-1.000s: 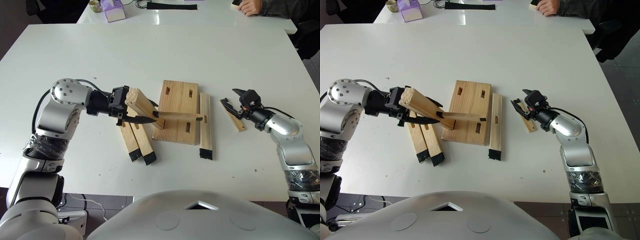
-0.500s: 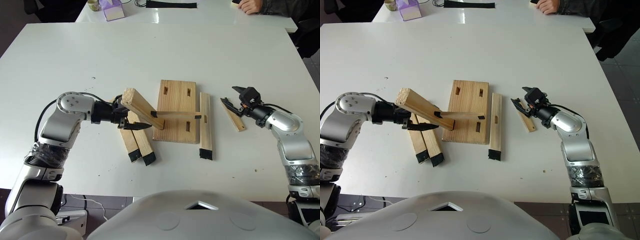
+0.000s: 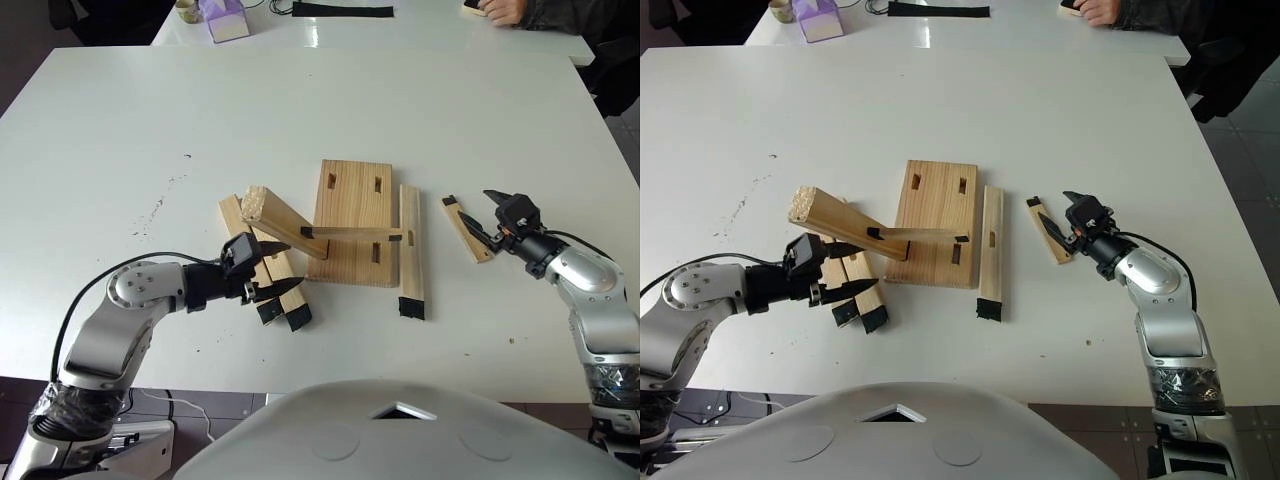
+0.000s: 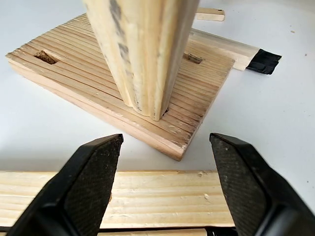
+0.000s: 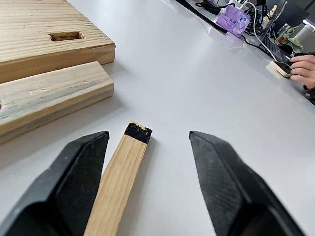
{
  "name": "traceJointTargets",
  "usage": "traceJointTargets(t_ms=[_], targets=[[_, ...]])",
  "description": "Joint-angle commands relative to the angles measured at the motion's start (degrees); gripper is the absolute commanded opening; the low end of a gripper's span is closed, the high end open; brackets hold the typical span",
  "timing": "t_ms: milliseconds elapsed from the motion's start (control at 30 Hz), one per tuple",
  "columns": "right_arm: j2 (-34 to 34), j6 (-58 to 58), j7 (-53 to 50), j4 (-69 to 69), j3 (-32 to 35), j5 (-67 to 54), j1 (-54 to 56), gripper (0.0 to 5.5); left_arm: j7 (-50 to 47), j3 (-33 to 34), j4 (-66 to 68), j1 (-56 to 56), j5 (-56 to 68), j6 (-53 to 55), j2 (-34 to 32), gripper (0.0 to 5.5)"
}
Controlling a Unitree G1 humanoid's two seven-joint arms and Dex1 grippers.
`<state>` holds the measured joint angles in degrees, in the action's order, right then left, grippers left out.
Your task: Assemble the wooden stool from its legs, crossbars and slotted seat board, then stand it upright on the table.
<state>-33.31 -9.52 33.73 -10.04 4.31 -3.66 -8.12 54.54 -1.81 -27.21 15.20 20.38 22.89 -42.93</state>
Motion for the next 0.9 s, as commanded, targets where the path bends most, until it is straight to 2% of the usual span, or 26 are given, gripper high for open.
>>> traceJointTargets(t_ms=[33, 133, 267, 633, 800, 900], targets=[[-0.59, -0.83, -0.01, -1.18, 0.60, -0.19, -0.41, 3.01, 0.50, -0.74, -1.35, 3.85, -1.83, -1.22, -2.19, 3.28], [-0.51, -0.91, -0.06, -1.49, 0.60, -0.09, -0.87, 3.01, 1.82, -2.52, 1.17, 6.55, -6.41, -5.70, -4.82, 3.28], [-0.37, -1.09, -0.28, -2.07, 0.66, -0.03, -1.42, 3.01, 5.04, -1.60, 4.35, 6.66, -7.26, -9.90, -7.92, 3.28], [0.55, -1.32, -1.40, -2.05, -0.50, 0.46, -1.04, 3.01, 10.18, -2.08, 18.05, -4.34, -9.48, -21.87, -10.17, 3.28], [0.54, -0.93, -0.94, -1.03, -1.23, 0.54, 0.00, 3.01, 10.25, -1.09, 20.32, -8.53, -7.43, -22.32, -8.22, 3.28], [0.33, -0.61, -0.52, -0.19, -1.64, 0.53, 0.81, 3.01, 8.70, 2.13, 17.34, -9.30, -2.36, -16.84, -7.04, 3.28]])
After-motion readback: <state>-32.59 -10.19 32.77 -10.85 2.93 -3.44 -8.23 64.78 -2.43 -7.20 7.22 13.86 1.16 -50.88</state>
